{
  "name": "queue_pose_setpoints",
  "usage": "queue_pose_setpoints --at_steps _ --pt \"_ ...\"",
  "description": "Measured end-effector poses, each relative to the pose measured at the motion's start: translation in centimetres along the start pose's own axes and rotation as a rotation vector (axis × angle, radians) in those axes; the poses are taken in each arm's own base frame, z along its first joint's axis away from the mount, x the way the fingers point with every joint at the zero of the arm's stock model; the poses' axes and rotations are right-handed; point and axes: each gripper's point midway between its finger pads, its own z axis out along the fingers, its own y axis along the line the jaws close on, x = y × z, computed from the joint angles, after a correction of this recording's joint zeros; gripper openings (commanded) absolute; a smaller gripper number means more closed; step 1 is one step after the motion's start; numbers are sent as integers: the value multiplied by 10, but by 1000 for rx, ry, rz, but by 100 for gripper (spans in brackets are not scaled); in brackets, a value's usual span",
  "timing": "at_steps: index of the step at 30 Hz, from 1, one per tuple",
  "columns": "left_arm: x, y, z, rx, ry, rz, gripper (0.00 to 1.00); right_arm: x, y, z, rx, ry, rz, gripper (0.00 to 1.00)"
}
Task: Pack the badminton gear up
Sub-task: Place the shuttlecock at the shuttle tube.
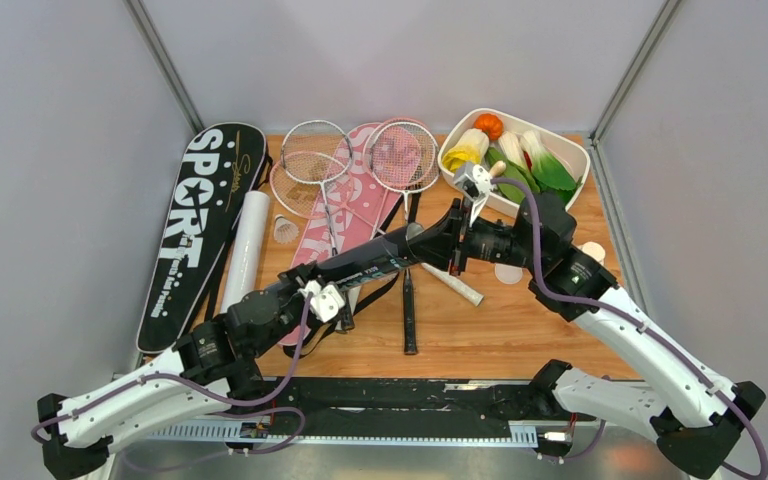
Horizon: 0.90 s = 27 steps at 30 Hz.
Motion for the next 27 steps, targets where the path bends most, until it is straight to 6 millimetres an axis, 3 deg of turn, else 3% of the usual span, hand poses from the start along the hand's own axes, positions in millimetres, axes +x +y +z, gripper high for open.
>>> queue_pose_setpoints --at_steps 5,7,16,22,27 --pt "-1 2 -4 -4 -11 3 0 1 -2 2 5 -18 22 41" --pt "-2 2 -4 -3 -18 3 0 -1 -3 1 20 -28 37 50" --pt "-11 7 -5 -23 -56 -19 0 -29 6 -20 80 -140 52 70" --pt "-14 10 -9 -35 -74 -30 0 -54 14 -32 97 -212 26 74" --pt "-16 11 -10 -38 -84 -34 0 -58 1 -28 163 -210 28 79"
